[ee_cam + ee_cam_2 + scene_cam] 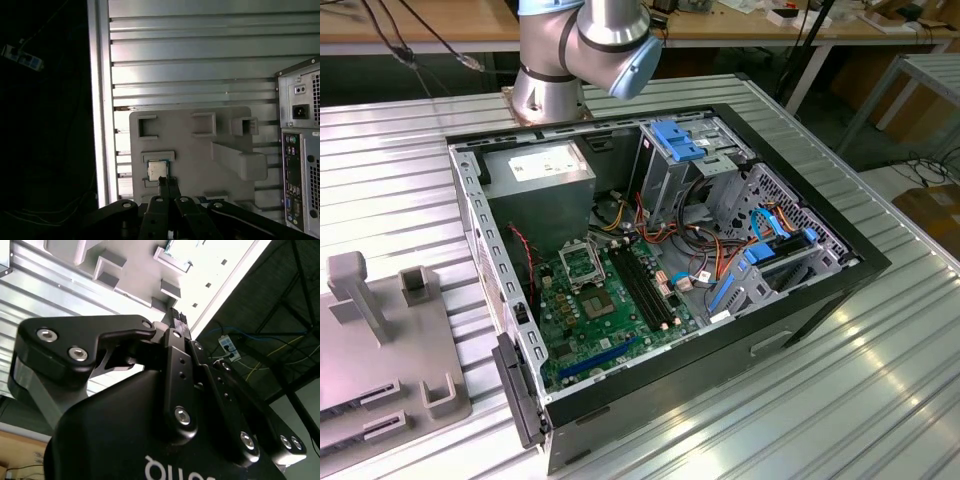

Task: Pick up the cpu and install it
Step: 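Reach for the cpu, then pick up the cpu and move it towards the insertion slot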

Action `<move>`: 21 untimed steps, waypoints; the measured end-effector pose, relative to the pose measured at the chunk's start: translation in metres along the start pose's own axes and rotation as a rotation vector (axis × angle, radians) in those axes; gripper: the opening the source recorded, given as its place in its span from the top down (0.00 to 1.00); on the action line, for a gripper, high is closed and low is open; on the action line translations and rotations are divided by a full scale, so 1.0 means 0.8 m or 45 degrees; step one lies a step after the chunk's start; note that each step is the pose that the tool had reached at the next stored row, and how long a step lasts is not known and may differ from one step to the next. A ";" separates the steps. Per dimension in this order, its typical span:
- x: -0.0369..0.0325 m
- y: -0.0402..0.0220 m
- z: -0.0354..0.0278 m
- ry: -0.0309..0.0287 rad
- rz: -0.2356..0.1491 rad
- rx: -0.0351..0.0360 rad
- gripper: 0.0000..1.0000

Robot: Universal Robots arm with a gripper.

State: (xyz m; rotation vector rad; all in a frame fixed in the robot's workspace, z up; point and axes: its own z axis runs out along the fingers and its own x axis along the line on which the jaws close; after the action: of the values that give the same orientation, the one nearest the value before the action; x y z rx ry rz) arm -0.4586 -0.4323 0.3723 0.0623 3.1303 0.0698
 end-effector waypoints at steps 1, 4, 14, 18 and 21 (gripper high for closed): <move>0.0002 -0.0003 0.0006 0.0004 -0.005 0.0000 0.89; 0.0001 -0.0005 0.0007 0.0004 -0.005 -0.0001 0.89; 0.0001 -0.0006 0.0006 0.0004 -0.005 -0.0001 0.89; 0.0001 -0.0006 0.0006 0.0004 -0.005 -0.0001 0.89; 0.0001 -0.0007 0.0007 0.0003 -0.005 -0.0001 0.89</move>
State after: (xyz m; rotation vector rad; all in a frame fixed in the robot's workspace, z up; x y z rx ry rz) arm -0.4586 -0.4328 0.3717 0.0555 3.1306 0.0699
